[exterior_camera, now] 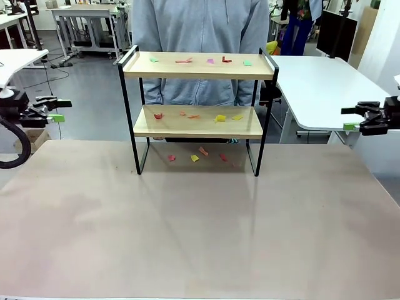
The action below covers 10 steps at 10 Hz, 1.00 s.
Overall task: Clean the shelf.
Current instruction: Pick up the Duster handed by the human.
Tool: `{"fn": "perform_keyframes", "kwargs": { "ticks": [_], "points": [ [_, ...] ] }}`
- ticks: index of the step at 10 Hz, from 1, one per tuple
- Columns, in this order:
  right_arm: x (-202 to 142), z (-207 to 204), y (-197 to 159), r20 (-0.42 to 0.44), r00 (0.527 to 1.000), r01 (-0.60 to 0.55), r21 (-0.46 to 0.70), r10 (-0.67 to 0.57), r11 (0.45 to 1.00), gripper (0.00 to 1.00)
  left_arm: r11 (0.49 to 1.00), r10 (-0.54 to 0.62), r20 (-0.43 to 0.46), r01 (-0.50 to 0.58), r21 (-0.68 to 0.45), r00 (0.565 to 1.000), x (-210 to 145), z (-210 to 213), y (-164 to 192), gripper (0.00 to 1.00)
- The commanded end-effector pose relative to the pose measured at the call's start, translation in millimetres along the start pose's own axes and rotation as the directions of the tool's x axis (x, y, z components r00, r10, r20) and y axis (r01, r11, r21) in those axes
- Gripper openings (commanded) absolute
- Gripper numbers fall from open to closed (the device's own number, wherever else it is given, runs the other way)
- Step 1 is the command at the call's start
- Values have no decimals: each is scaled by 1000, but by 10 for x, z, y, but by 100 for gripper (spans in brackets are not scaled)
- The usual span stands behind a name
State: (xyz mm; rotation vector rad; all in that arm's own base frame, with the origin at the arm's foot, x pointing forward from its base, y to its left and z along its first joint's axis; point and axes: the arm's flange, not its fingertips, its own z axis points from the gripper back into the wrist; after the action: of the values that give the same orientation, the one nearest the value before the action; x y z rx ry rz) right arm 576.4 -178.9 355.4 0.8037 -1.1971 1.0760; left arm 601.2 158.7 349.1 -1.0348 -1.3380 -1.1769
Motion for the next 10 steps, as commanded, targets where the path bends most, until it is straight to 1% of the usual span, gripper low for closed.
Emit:
{"fn": "perform_keyframes", "kwargs": {
  "ticks": [1,3,4,7,8,9,10],
  "points": [
    [80,56,-227,55,998,40,12,-41,999,100,999,45,80,-45,-9,996,93,143,124,100],
    [145,71,-295,86,995,48,27,-51,998,100,998,63,121,-61,-19,991,144,213,166,100],
    [191,81,-281,83,995,44,23,-46,999,100,997,74,148,-70,-34,986,193,255,156,100],
    [272,103,-251,77,996,43,26,-45,999,100,996,91,145,-87,-37,985,264,252,157,100],
    [264,106,-255,55,997,49,41,-52,998,100,996,92,146,-89,-23,985,290,269,152,100],
    [198,112,-242,51,998,27,26,-28,999,100,996,88,155,-87,-16,984,312,274,139,100],
    [198,112,-242,51,998,27,26,-28,999,100,997,76,119,-72,-36,990,215,247,111,100]
  ]
}}
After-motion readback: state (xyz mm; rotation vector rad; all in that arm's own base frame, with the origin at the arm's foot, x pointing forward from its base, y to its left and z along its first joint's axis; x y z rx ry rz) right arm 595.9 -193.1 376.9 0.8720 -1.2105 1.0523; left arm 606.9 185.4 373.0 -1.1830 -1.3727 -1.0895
